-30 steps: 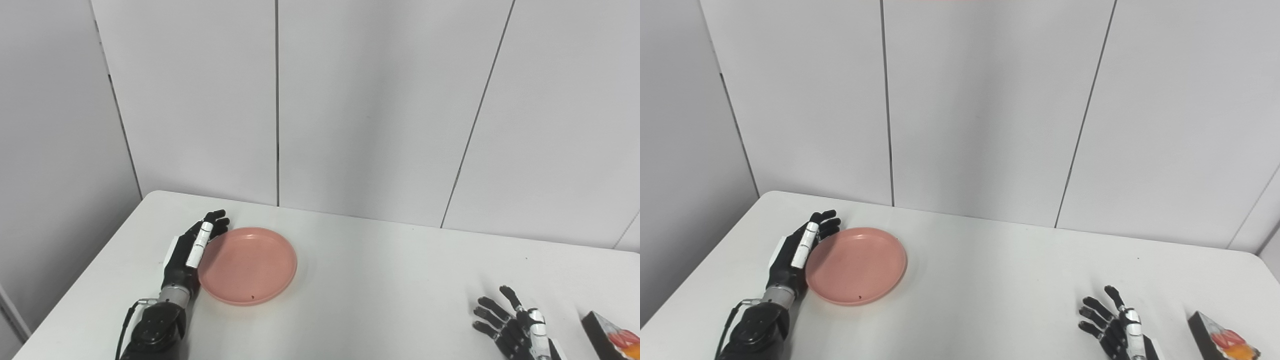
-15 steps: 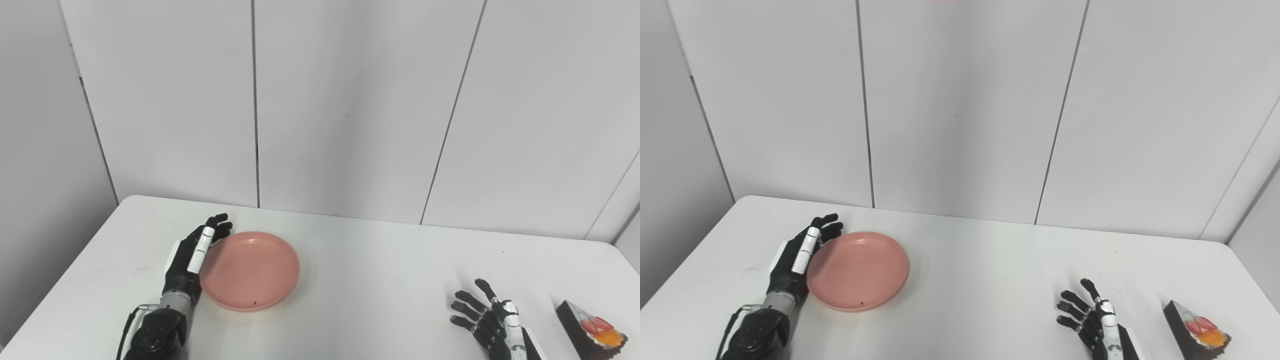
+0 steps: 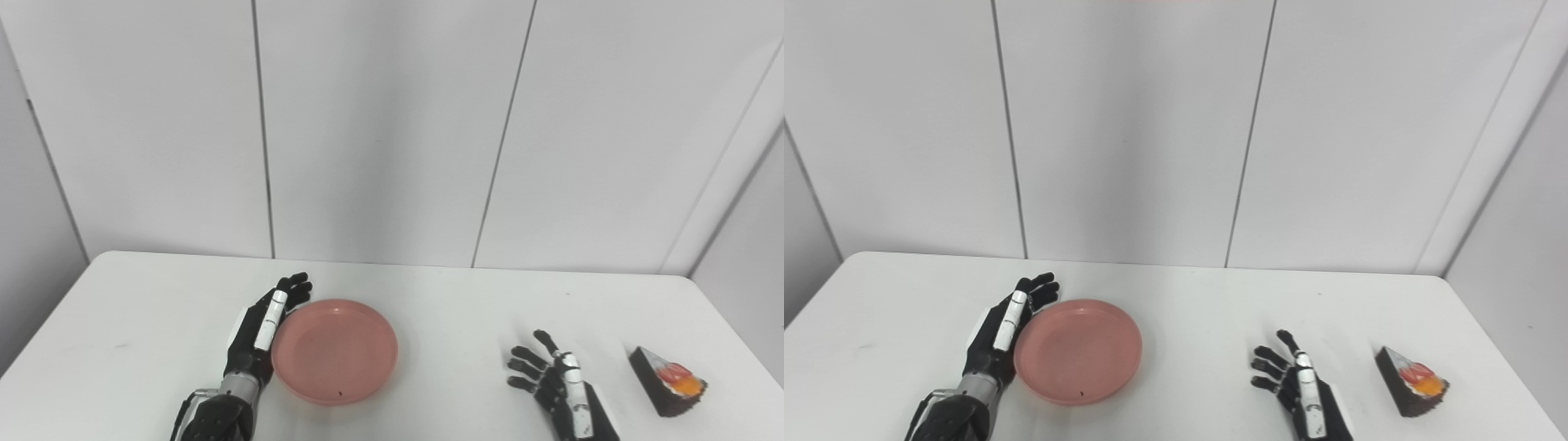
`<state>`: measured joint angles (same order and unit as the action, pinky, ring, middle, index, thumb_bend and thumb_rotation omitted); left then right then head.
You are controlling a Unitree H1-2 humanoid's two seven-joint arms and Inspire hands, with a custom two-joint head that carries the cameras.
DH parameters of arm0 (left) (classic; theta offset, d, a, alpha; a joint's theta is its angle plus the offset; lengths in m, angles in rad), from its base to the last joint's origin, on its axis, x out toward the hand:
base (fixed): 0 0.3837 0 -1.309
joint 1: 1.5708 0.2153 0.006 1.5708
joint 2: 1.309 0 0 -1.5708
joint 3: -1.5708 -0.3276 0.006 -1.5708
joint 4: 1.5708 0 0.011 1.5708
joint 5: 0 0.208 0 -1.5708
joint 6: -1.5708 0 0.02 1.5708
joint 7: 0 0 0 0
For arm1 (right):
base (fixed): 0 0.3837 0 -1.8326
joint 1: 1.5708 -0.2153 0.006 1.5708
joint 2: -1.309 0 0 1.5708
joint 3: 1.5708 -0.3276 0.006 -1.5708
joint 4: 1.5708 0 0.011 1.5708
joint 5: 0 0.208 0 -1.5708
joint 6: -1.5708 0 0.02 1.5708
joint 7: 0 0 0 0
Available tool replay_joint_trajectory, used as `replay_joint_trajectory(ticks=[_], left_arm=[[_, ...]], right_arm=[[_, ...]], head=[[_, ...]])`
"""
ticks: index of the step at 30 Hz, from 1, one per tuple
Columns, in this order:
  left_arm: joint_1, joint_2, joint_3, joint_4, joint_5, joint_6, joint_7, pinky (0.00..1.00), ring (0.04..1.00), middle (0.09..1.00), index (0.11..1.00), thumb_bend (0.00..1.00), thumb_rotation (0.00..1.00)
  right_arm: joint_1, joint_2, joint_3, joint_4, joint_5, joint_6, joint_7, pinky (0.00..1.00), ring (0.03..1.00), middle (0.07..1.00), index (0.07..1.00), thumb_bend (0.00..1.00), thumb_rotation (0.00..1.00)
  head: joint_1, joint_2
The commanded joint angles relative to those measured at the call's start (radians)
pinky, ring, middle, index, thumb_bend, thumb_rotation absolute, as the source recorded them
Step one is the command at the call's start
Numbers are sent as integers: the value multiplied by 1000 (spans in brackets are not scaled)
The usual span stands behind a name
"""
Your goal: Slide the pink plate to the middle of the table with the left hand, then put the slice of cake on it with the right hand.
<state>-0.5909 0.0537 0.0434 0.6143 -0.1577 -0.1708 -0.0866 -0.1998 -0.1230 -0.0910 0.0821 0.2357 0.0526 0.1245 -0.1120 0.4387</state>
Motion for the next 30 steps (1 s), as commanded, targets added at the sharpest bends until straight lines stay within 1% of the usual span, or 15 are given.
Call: replay_joint_trajectory(ticks=[1,4,7,9,13,17,19,20,21,24,26,27,30], left_arm=[[-29,-14,-6,10,-2,3,-17,811,840,807,748,788,882],[-35,-31,-9,21,-4,0,-28,819,839,802,751,782,879],[-40,-46,-24,40,11,-11,-36,817,844,801,755,778,888],[-38,-57,-35,50,25,-19,-30,818,848,803,757,795,881],[-31,-80,-59,59,59,-44,-15,842,867,826,755,799,874],[-26,-99,-72,51,75,-53,-16,840,865,835,745,819,870],[-26,-102,-73,53,75,-54,-17,841,867,838,748,832,872],[-26,-105,-72,54,72,-53,-16,844,870,839,752,824,876],[-26,-107,-69,54,68,-52,-16,847,871,839,754,820,877],[-26,-111,-62,55,57,-48,-18,848,875,841,756,811,877],[-26,-113,-54,60,42,-43,-25,856,883,841,756,795,874],[-26,-114,-50,63,36,-44,-29,861,887,844,761,781,872],[-26,-112,-45,76,27,-57,-40,866,888,847,764,768,877]], right_arm=[[23,7,8,-7,-10,60,-10,685,738,760,900,795,972],[27,5,9,-15,-17,64,-14,687,738,763,904,786,979],[29,4,9,-22,-24,71,-20,688,739,762,905,791,974],[29,3,8,-22,-26,71,-21,687,737,761,903,801,971],[28,1,14,-18,-43,55,-22,674,727,758,896,810,972],[24,3,20,-9,-65,37,-26,663,718,751,888,837,949],[21,1,27,-1,-81,19,-23,661,716,752,892,848,948],[19,1,30,6,-91,9,-24,660,714,750,891,871,935],[18,1,32,11,-100,2,-25,658,712,748,891,883,927],[15,-6,48,28,-144,-44,-27,650,713,751,902,879,936],[14,-8,57,39,-175,-73,-37,653,720,758,903,848,923],[13,-8,61,46,-196,-91,-46,659,733,767,902,815,923],[8,-2,64,72,-245,-156,-84,656,736,769,892,789,917]], head=[[-12,5],[-20,10],[-33,15],[-43,17],[-68,19],[-109,19],[-118,17],[-138,14],[-138,14],[-161,8],[-174,1],[-174,1],[-188,-8]])
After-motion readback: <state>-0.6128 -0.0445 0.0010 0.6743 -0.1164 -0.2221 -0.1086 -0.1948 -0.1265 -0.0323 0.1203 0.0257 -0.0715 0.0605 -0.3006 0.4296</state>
